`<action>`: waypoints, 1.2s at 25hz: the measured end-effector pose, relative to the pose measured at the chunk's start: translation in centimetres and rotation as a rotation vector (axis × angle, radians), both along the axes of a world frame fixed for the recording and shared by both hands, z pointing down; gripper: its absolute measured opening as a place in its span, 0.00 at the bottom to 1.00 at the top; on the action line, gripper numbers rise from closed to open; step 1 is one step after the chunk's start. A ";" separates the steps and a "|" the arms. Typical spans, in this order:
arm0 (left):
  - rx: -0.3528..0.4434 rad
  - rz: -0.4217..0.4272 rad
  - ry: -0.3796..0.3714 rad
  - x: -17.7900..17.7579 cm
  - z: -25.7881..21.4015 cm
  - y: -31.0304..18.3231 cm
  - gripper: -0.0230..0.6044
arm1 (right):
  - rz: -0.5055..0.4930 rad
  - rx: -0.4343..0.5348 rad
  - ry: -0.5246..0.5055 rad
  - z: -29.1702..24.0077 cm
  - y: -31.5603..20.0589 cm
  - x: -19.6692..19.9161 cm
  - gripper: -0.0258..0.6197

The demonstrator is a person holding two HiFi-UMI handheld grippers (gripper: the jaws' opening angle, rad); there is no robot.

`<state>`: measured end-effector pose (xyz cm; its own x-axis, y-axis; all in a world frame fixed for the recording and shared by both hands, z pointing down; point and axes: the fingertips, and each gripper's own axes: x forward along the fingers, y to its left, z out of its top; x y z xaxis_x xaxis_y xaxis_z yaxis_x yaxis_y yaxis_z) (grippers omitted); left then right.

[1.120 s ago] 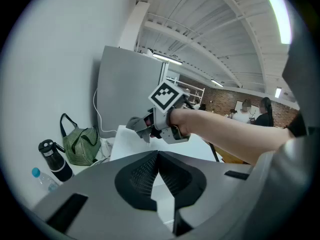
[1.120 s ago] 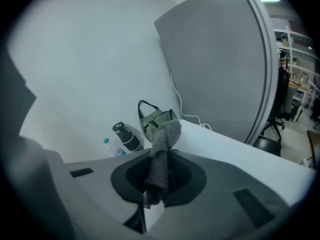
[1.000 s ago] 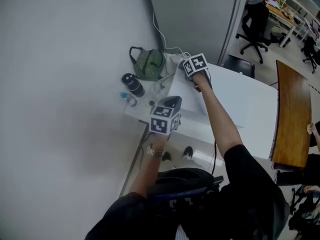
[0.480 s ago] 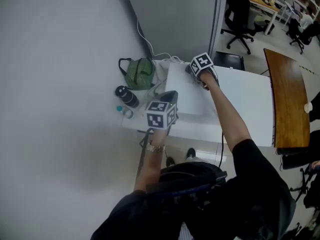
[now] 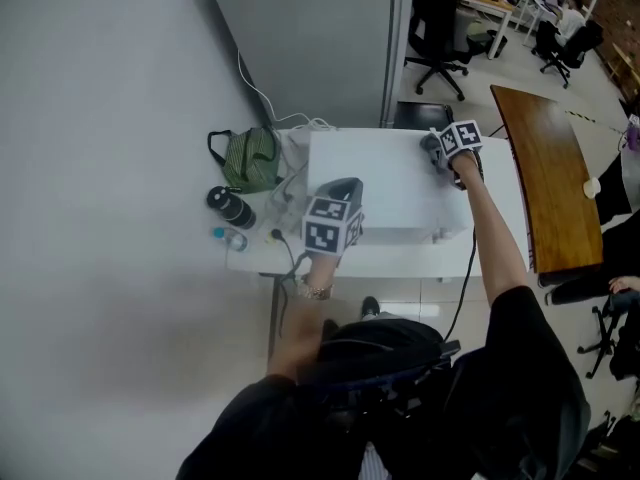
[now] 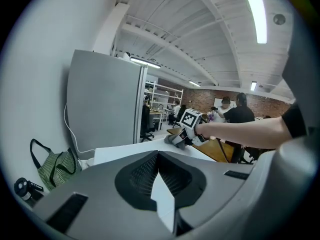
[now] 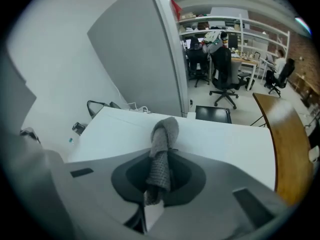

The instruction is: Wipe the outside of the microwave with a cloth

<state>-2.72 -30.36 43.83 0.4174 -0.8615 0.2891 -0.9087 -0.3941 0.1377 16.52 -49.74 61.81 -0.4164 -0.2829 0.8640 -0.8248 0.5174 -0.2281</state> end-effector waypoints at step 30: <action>-0.096 -0.054 0.037 -5.0 2.6 2.8 0.02 | -0.237 0.132 0.150 0.2 10.3 -14.1 0.08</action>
